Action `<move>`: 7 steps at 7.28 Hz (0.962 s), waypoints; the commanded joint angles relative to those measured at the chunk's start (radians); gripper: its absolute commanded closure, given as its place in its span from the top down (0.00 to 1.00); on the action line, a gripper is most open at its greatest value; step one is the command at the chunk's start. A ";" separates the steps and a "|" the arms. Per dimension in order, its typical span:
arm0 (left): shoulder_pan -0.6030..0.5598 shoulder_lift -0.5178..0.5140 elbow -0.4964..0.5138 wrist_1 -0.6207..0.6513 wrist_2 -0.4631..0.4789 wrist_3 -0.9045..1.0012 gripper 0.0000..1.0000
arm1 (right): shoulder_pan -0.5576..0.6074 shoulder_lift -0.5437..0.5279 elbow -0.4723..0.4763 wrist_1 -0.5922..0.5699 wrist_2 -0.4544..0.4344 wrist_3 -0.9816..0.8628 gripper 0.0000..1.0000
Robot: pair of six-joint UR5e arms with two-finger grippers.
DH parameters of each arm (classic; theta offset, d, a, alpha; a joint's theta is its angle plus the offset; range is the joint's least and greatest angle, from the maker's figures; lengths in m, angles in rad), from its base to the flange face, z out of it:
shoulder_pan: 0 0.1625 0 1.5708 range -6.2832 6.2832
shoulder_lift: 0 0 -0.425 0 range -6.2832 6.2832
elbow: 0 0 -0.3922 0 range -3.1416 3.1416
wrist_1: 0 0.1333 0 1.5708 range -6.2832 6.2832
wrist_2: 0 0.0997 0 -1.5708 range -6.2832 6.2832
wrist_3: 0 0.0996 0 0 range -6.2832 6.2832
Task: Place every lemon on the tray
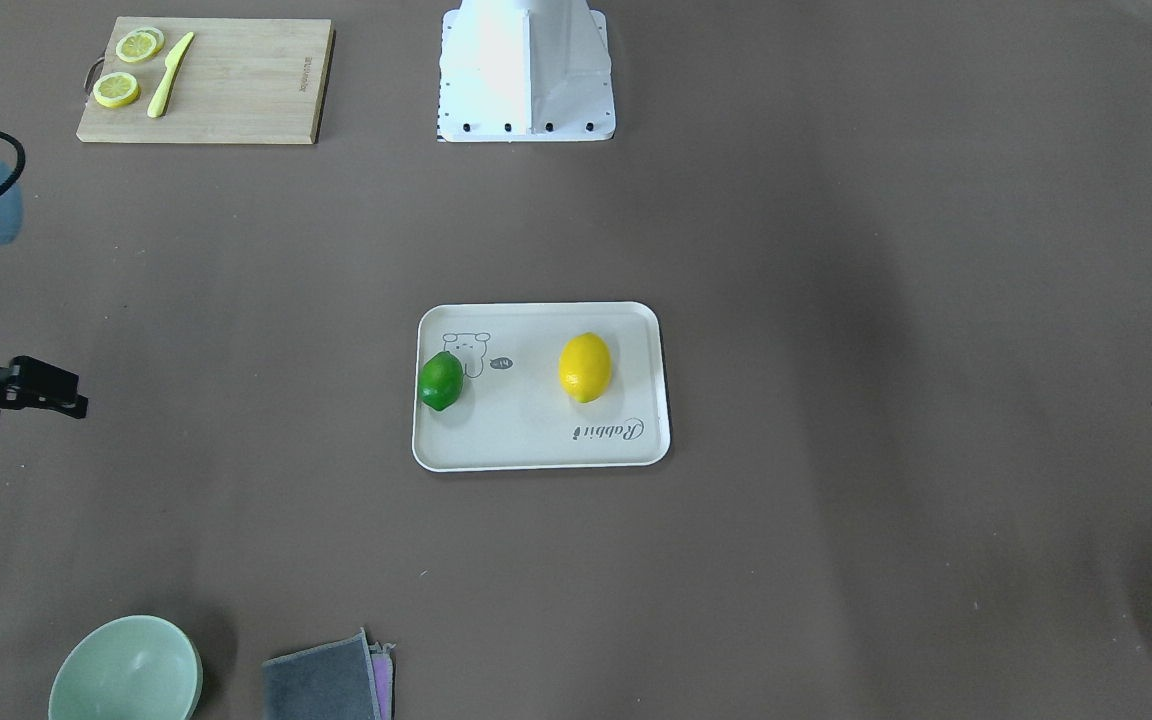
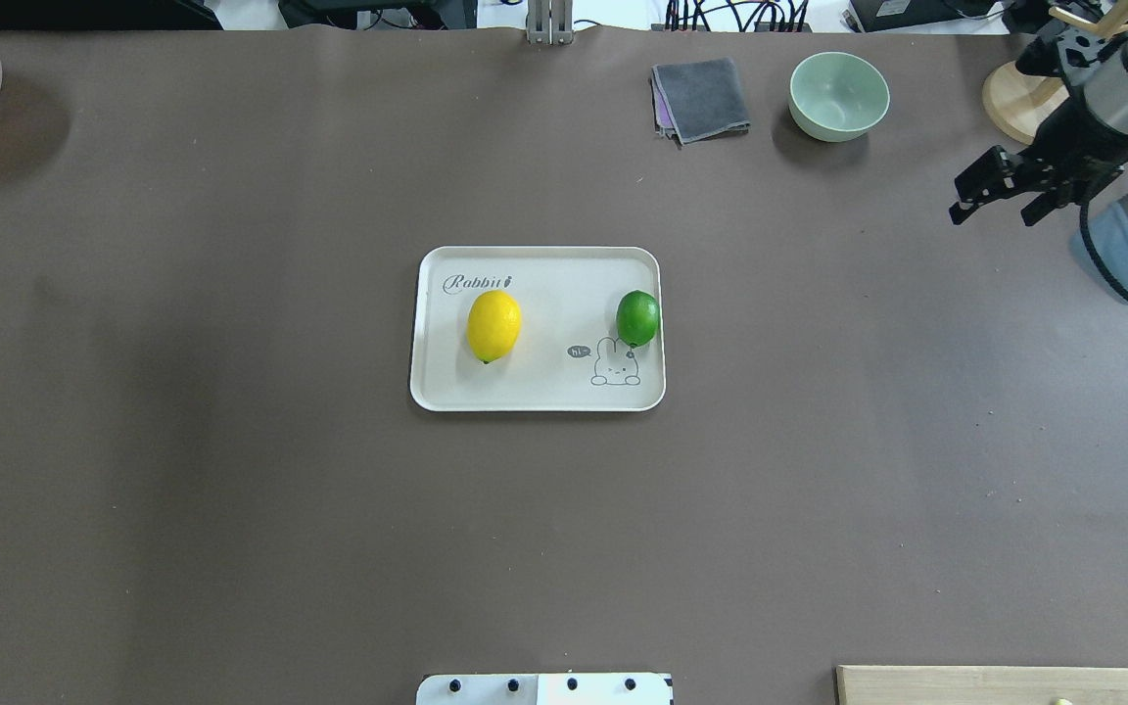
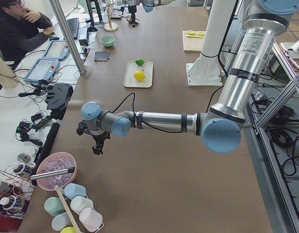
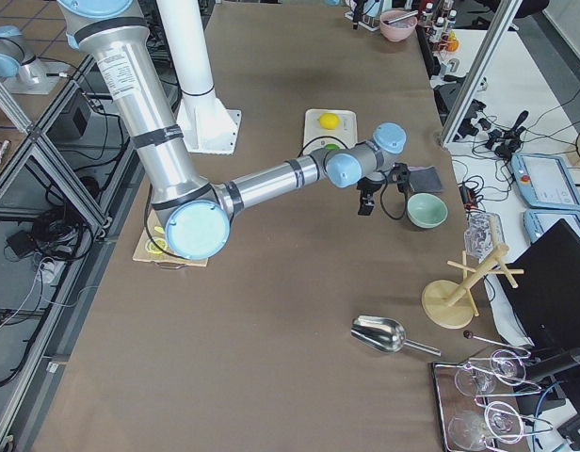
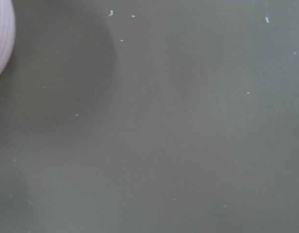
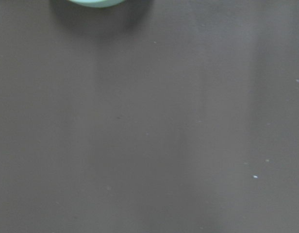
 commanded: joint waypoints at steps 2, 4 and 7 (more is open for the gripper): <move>-0.128 0.032 0.035 0.103 0.000 0.240 0.97 | 0.199 -0.227 0.016 -0.008 0.025 -0.400 1.00; -0.215 0.033 0.034 0.224 0.000 0.352 0.97 | 0.315 -0.252 0.017 -0.168 -0.017 -0.638 1.00; -0.361 0.108 0.032 0.338 0.003 0.342 0.98 | 0.477 -0.250 0.023 -0.344 -0.091 -0.746 1.00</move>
